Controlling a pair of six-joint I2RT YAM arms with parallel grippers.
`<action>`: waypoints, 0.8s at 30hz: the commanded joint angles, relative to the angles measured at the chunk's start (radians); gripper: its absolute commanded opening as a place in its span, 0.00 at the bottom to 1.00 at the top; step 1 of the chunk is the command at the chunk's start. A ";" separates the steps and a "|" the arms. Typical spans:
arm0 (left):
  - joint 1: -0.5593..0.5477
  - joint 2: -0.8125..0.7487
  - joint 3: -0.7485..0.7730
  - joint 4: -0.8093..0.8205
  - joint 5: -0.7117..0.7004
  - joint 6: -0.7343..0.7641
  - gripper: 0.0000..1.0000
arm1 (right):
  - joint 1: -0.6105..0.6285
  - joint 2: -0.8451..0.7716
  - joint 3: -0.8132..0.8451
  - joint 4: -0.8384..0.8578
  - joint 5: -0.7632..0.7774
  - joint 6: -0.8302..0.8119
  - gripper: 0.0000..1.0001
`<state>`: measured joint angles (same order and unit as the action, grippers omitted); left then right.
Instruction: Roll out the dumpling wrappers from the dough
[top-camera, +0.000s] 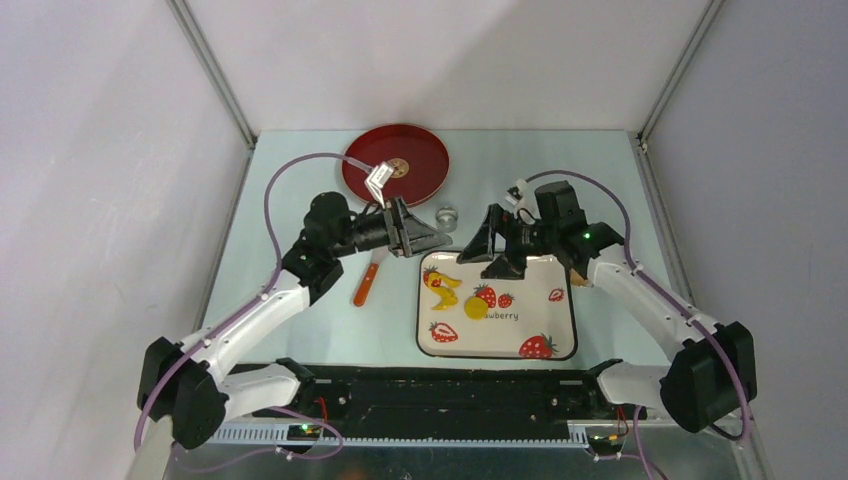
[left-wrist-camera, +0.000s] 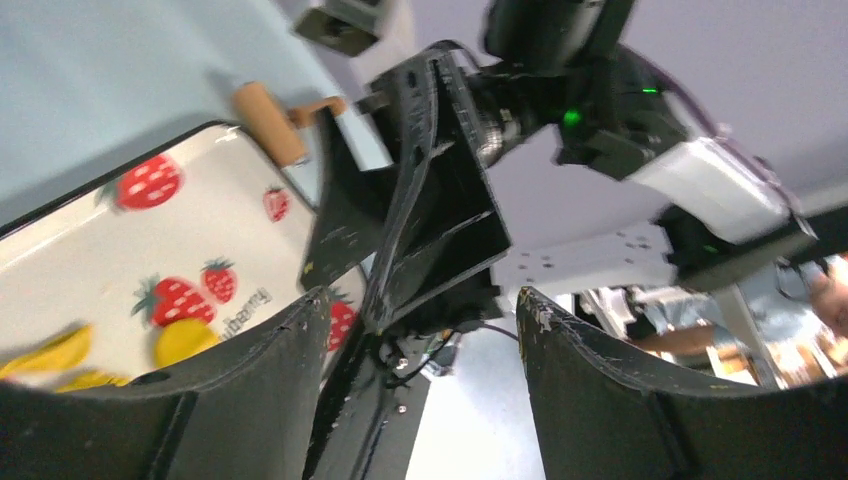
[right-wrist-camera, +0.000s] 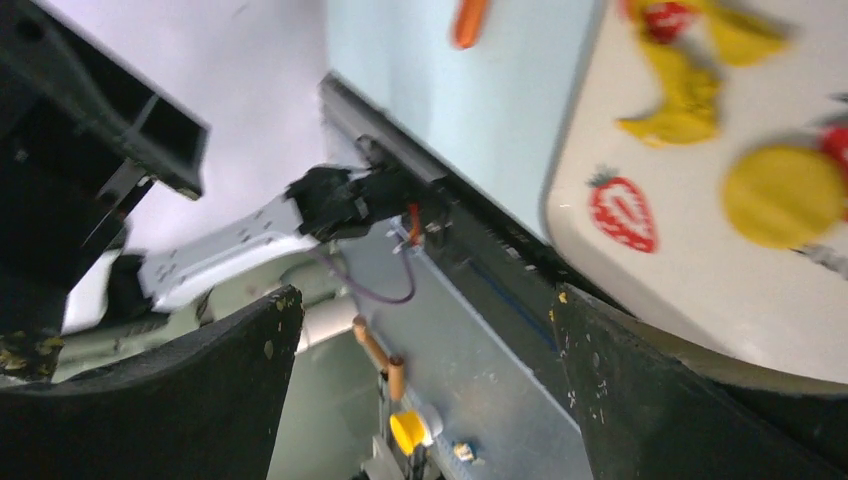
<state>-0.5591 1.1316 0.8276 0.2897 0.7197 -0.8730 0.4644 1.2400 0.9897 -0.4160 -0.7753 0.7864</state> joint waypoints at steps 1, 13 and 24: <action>-0.001 0.004 -0.008 -0.217 -0.174 0.120 0.72 | -0.085 0.015 -0.006 -0.249 0.186 -0.153 0.99; 0.035 0.087 0.063 -0.856 -0.679 0.359 0.72 | -0.633 -0.121 -0.166 -0.496 0.212 -0.454 0.99; 0.238 0.259 0.079 -0.981 -0.731 0.513 0.67 | -0.627 -0.092 -0.168 -0.465 0.185 -0.425 0.99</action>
<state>-0.3447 1.3468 0.8532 -0.6182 0.0662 -0.4603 -0.1776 1.1431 0.8154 -0.8841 -0.5739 0.3782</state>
